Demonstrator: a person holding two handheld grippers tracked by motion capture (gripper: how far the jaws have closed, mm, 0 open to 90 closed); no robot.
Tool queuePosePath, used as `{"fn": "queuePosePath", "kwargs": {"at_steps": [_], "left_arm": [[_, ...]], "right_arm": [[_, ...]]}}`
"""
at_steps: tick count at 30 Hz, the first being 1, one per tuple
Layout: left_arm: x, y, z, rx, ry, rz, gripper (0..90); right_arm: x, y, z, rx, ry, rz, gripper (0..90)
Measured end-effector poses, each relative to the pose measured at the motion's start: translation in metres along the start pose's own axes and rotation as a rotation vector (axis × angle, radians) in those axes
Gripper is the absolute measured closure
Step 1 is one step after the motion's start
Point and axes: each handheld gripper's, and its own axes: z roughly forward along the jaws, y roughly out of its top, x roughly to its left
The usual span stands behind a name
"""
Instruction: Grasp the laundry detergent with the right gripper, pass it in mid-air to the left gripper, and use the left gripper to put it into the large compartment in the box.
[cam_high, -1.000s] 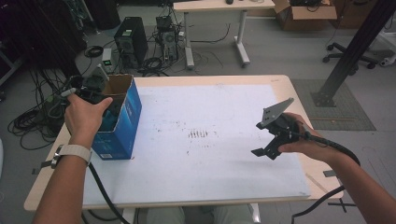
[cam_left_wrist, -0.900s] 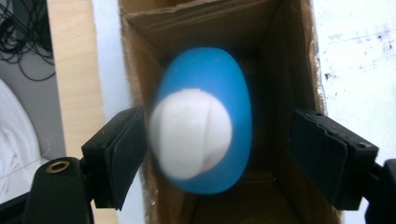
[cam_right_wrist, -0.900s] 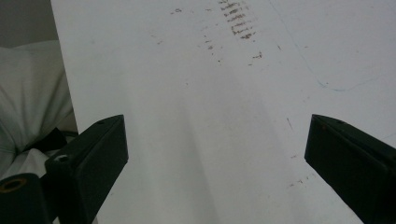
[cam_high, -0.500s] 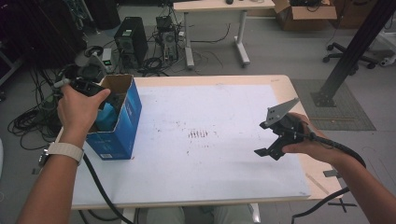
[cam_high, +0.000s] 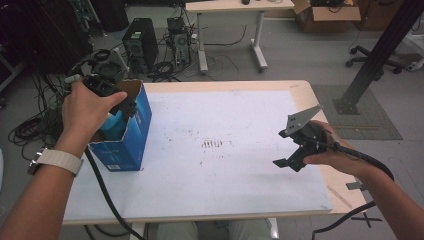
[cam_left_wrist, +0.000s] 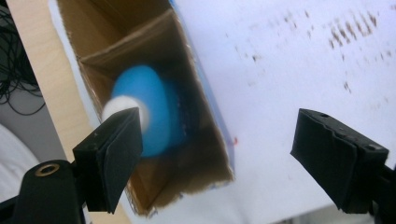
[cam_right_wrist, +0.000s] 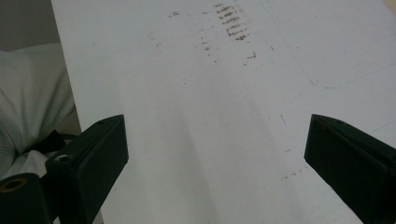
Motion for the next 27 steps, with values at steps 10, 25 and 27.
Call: {"fn": "queuePosePath", "kwargs": {"at_steps": [10,25,27], "left_arm": [[-0.021,-0.001,-0.016,0.017,-0.049,0.090,15.8],[-0.066,-0.006,-0.020,0.016,-0.115,0.251,11.7],[-0.071,-0.007,-0.019,0.020,-0.125,0.270,11.1]], "right_arm": [[0.001,0.000,-0.002,-0.005,-0.002,-0.003,6.3],[0.003,0.003,-0.004,-0.003,0.001,-0.001,6.2],[0.004,0.003,-0.004,-0.001,0.002,-0.001,6.2]]}}
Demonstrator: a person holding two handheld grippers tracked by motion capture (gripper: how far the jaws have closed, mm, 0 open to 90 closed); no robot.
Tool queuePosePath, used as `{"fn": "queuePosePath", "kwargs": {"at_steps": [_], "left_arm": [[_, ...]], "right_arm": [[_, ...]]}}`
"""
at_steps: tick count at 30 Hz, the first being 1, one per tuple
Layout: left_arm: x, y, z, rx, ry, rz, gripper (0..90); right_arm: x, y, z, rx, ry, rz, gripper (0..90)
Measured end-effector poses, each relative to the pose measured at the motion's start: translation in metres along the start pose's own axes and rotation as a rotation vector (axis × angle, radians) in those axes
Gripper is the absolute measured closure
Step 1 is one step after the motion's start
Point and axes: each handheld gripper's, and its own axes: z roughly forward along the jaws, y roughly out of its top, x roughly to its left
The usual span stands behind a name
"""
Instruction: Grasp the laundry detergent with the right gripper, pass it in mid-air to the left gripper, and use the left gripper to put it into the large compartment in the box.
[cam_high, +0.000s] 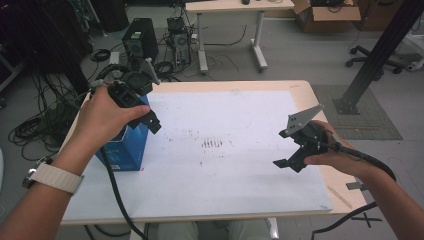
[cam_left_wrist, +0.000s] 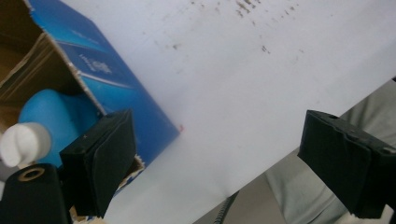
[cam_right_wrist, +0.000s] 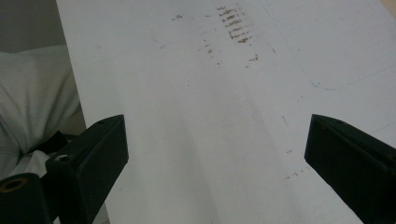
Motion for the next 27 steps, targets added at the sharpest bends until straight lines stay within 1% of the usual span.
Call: {"fn": "queuePosePath", "kwargs": {"at_steps": [3,6,12,16,18,21,27], "left_arm": [[-0.007,0.000,0.002,-0.005,-0.016,0.025,10.1],[-0.013,0.001,0.003,-0.012,-0.024,0.045,9.0],[-0.023,0.002,0.006,-0.004,-0.041,0.086,7.6],[-0.029,0.003,0.006,0.009,-0.055,0.130,6.0],[-0.033,0.004,0.007,0.010,-0.057,0.144,5.6],[-0.039,0.005,0.007,0.015,-0.063,0.178,5.0],[-0.049,0.009,0.006,0.010,-0.071,0.217,4.9]], "right_arm": [[0.000,0.000,0.000,0.000,0.000,0.001,6.2],[0.000,-0.001,0.000,-0.002,-0.001,0.002,6.2],[0.000,-0.001,-0.001,-0.002,-0.005,0.008,6.2],[-0.001,-0.001,-0.003,-0.004,-0.007,0.011,6.3],[-0.001,-0.001,-0.003,-0.005,-0.009,0.014,6.3],[-0.001,-0.001,-0.004,-0.002,-0.011,0.017,6.3],[-0.001,-0.001,-0.008,-0.009,-0.019,0.021,6.3]]}}
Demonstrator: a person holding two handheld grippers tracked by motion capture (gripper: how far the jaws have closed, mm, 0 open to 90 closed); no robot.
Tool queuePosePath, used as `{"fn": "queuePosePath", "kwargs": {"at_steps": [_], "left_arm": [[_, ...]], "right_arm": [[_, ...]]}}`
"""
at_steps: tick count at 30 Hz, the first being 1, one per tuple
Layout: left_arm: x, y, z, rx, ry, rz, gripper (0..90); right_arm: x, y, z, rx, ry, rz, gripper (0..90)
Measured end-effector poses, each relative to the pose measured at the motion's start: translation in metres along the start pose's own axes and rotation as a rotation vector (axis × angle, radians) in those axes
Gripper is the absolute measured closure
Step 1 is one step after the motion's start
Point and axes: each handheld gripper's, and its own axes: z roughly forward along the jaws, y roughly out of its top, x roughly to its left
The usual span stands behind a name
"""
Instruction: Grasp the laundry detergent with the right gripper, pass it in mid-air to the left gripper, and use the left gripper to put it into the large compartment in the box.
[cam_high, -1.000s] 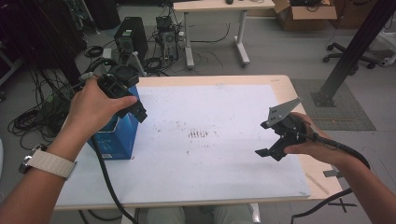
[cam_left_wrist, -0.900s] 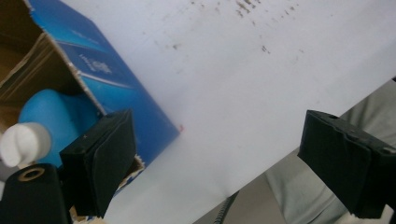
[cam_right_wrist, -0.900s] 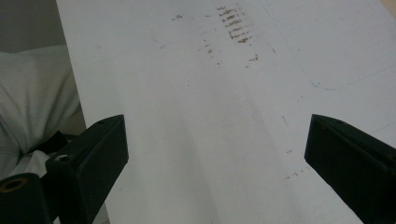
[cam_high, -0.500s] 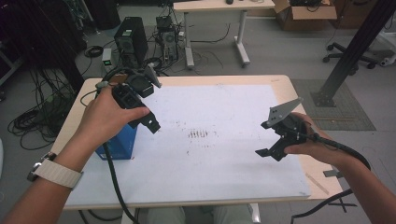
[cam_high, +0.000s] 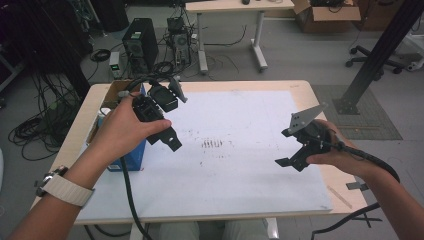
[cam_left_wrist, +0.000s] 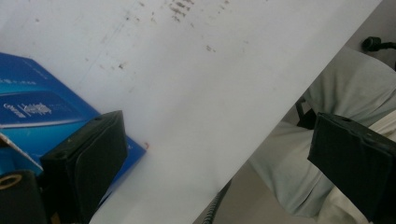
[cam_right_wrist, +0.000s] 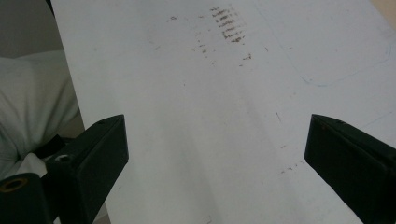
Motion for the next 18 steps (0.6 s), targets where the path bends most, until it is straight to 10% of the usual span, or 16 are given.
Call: {"fn": "queuePosePath", "kwargs": {"at_steps": [18], "left_arm": [[-0.017,0.016,0.003,-0.023,-0.051,0.063,4.9]], "right_arm": [[-0.002,0.001,-0.008,-0.006,-0.011,0.005,6.3]]}}
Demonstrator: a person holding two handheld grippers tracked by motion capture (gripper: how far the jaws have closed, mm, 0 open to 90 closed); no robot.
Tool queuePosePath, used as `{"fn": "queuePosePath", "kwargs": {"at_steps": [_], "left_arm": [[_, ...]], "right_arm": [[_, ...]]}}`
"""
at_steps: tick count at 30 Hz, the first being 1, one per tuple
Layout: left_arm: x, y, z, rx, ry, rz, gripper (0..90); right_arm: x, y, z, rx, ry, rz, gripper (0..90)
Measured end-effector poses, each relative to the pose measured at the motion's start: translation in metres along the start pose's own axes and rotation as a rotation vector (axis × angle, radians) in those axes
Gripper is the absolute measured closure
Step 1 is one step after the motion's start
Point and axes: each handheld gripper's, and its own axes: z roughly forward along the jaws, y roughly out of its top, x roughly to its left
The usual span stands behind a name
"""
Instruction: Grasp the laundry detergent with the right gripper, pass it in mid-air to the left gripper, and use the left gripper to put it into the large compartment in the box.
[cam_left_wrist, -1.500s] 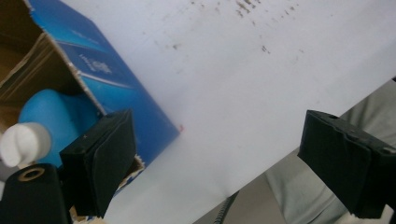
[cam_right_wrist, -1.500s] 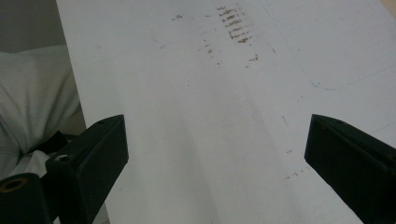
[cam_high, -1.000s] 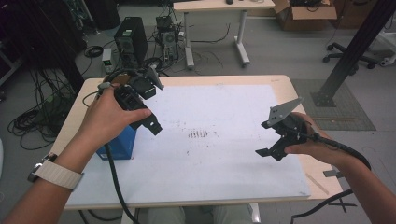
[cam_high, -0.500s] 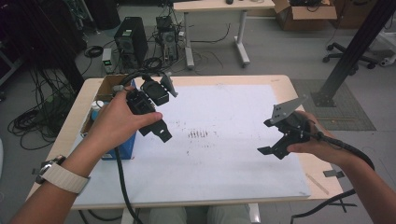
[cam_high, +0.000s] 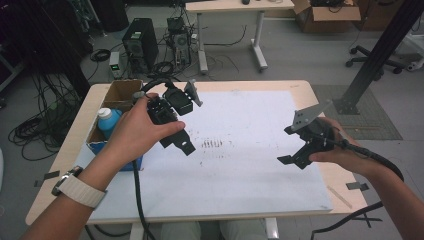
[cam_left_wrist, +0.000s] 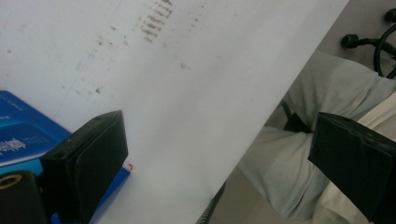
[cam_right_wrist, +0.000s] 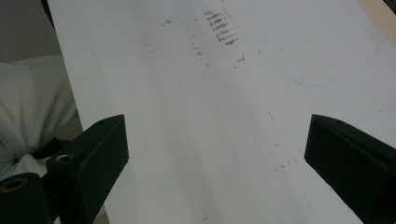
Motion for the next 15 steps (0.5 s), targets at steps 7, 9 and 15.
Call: {"fn": "queuePosePath", "kwargs": {"at_steps": [7,9,15], "left_arm": [[-0.0019,0.0008,-0.0011,-0.003,-0.004,0.007,5.0],[-0.0019,0.0003,-0.0013,-0.004,-0.003,0.007,5.0],[-0.0017,-0.0012,-0.0016,-0.005,-0.006,0.004,5.1]], "right_arm": [[0.0011,0.0034,-0.0004,-0.005,-0.002,-0.006,6.3],[0.0017,0.0043,0.0002,-0.004,0.001,-0.010,6.3],[0.0031,0.0064,0.0010,-0.007,0.001,-0.013,6.3]]}}
